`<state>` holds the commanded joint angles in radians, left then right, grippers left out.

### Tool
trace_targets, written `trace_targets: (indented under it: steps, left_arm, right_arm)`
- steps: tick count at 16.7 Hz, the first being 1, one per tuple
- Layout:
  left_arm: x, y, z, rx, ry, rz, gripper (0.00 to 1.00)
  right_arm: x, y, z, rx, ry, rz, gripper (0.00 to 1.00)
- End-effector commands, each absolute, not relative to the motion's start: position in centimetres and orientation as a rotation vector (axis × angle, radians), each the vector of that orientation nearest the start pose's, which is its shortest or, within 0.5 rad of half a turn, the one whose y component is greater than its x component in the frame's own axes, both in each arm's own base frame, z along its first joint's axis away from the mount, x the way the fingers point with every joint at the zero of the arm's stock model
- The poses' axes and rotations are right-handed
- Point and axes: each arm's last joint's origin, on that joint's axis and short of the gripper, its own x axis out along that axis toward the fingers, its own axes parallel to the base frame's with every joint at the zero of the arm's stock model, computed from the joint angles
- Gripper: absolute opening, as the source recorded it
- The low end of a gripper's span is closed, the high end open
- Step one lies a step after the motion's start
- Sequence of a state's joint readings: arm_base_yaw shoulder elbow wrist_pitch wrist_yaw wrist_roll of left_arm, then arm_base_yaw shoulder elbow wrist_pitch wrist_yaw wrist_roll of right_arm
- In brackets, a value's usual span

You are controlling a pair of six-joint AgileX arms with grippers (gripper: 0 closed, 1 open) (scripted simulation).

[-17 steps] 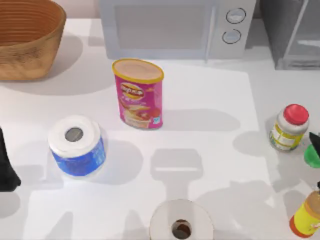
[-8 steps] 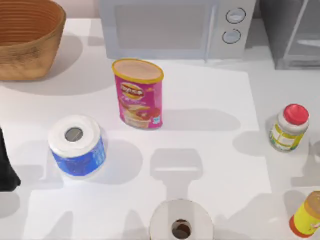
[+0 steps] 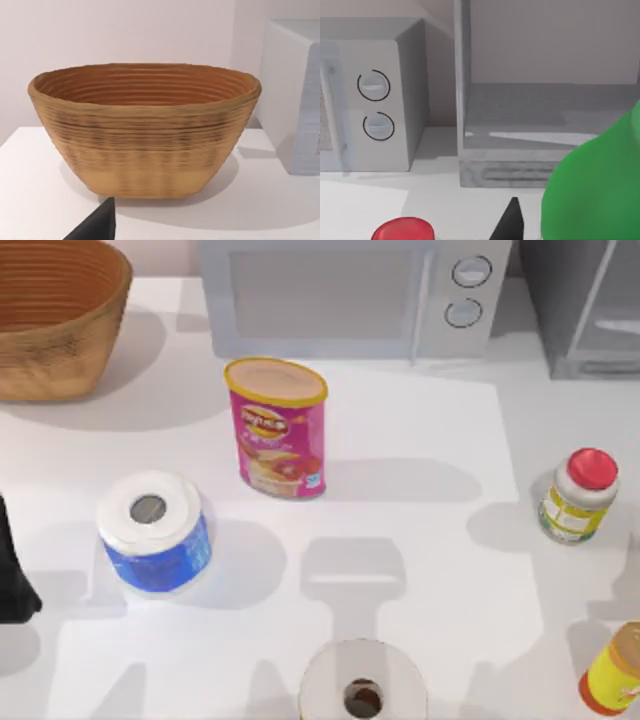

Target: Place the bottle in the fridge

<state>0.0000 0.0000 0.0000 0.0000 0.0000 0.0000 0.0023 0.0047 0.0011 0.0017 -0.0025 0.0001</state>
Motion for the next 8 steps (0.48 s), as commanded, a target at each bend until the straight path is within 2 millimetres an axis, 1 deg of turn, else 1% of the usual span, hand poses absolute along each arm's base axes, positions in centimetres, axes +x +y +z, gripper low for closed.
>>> trace_targets:
  steps: [2, 4, 8]
  left_arm:
    - [10.6, -0.1, 16.0, 0.0, 0.0, 0.0, 1.0]
    - [10.6, -0.1, 16.0, 0.0, 0.0, 0.0, 1.0]
    - [10.6, -0.1, 16.0, 0.0, 0.0, 0.0, 1.0]
  right_arm:
    - [10.7, -0.1, 16.3, 0.0, 0.003, 0.006, 0.01]
    - [10.9, -0.2, 17.1, -0.002, 0.005, 0.008, 0.01]
    - [12.4, -0.4, 19.6, -0.005, 0.008, 0.003, 0.01]
